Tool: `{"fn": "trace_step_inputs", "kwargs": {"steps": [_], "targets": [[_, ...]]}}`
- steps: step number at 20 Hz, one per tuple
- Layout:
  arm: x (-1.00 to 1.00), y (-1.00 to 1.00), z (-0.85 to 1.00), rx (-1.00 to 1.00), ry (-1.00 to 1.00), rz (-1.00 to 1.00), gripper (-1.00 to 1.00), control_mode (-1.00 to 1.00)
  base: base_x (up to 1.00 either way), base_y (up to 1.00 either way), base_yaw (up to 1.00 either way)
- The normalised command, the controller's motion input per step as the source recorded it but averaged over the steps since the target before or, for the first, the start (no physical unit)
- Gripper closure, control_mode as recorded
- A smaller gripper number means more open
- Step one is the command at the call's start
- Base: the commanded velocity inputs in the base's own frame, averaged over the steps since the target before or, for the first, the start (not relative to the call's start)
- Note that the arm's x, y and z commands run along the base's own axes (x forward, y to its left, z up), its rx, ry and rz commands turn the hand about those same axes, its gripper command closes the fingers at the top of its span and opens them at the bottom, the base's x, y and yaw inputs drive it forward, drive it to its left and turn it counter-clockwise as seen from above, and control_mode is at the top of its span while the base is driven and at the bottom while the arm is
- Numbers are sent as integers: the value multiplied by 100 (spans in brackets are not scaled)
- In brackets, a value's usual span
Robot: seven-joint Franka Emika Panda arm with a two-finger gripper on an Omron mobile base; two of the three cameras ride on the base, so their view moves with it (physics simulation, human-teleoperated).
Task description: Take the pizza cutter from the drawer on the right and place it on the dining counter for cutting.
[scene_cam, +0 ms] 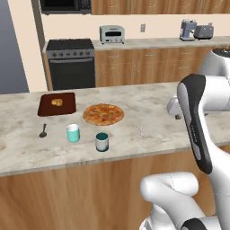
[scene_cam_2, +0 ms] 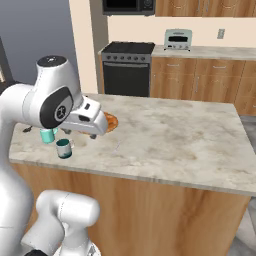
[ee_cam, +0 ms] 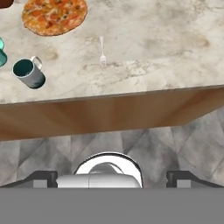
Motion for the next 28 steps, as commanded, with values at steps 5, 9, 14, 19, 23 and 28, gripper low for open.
{"fn": "trace_step_inputs", "kwargs": {"steps": [5,9,14,19,23,28], "targets": [[-17,0,25,2,0,0,-100,-100,0,0,0],[-21,0,2,0,0,0,-100,-100,0,0,0],[-26,5,0,-1,0,0,-100,-100,0,0,0],[-19,36,-1,-6,0,0,-100,-100,0,0,0],[-1,5,0,0,0,1,-100,-100,0,0,0],[0,0,0,0,0,1,-100,100,-11,-10,0]]}}
